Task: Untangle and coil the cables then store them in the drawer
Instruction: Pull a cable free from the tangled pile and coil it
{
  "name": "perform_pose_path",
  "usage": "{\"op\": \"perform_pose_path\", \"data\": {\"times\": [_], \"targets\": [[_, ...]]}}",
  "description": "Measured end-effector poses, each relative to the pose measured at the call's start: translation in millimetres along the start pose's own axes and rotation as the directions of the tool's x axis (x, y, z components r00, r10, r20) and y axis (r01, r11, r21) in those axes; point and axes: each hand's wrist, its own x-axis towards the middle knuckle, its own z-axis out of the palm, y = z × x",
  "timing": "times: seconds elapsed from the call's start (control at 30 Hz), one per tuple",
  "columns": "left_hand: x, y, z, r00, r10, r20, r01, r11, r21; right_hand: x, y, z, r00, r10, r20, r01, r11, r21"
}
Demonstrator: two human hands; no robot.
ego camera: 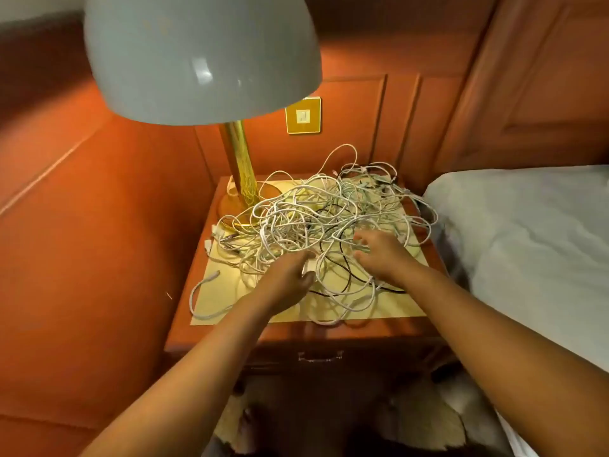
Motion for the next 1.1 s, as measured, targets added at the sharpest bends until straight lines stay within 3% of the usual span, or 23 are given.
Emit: {"op": "perform_pose_path", "data": {"times": [0.13, 0.23, 0.27, 0.33, 0.37, 0.43, 0.57, 0.63, 0.77, 0.87, 1.0, 1.1], "targets": [[1.0, -8.1, 12.6, 0.995, -0.093, -0.037, 0.093, 0.996, -0.002, 1.8, 0.2, 5.5, 0.999, -0.005, -0.042, 0.007, 0.999, 0.037], [-2.7, -7.2, 19.4, 0.987, -0.122, -0.102, 0.118, 0.992, -0.052, -3.3, -2.4, 8.5, 0.991, 0.053, -0.12, -0.02, 0.966, 0.259], [-4.5, -6.5, 19.1, 0.986, -0.112, -0.12, 0.108, 0.994, -0.034, -7.6, -4.1, 7.9, 0.983, 0.114, -0.143, -0.044, 0.905, 0.423], [-7.9, -9.9, 21.9, 0.984, -0.12, -0.128, 0.117, 0.993, -0.025, -24.2, -11.8, 5.9, 0.973, 0.216, -0.086, -0.068, 0.62, 0.782], [-9.5, -11.9, 23.5, 0.983, -0.122, -0.139, 0.117, 0.992, -0.044, -33.3, -16.4, 6.6, 0.973, 0.227, -0.038, -0.072, 0.46, 0.885], [-14.4, -10.1, 24.4, 0.975, -0.137, -0.176, 0.115, 0.985, -0.131, -51.6, -25.9, 11.8, 0.978, 0.208, 0.007, -0.074, 0.314, 0.946], [-29.6, 9.5, 19.7, 0.935, -0.245, -0.256, 0.143, 0.922, -0.361, -82.2, -45.0, 33.2, 0.981, 0.193, 0.016, -0.092, 0.391, 0.916], [-38.8, 18.2, 17.5, 0.92, -0.32, -0.227, 0.175, 0.852, -0.493, -97.0, -52.4, 43.6, 0.987, 0.159, 0.029, -0.102, 0.472, 0.875], [-57.0, 34.5, 5.3, 0.917, -0.4, -0.003, 0.247, 0.573, -0.782, -122.7, -65.4, 63.3, 0.995, 0.092, -0.032, -0.037, 0.653, 0.756], [-61.1, 41.3, -11.9, 0.937, -0.349, 0.006, 0.19, 0.495, -0.848, -136.8, -73.2, 65.2, 0.995, 0.059, -0.086, 0.014, 0.743, 0.669], [-56.6, 28.8, -51.4, 0.942, -0.336, 0.002, 0.054, 0.146, -0.988, -146.7, -53.8, 58.2, 0.992, 0.101, -0.076, -0.049, 0.86, 0.508], [-51.4, 11.6, -70.7, 0.922, -0.386, -0.018, 0.015, 0.082, -0.996, -146.4, -17.7, 38.8, 0.945, 0.193, -0.262, -0.078, 0.916, 0.394]]}}
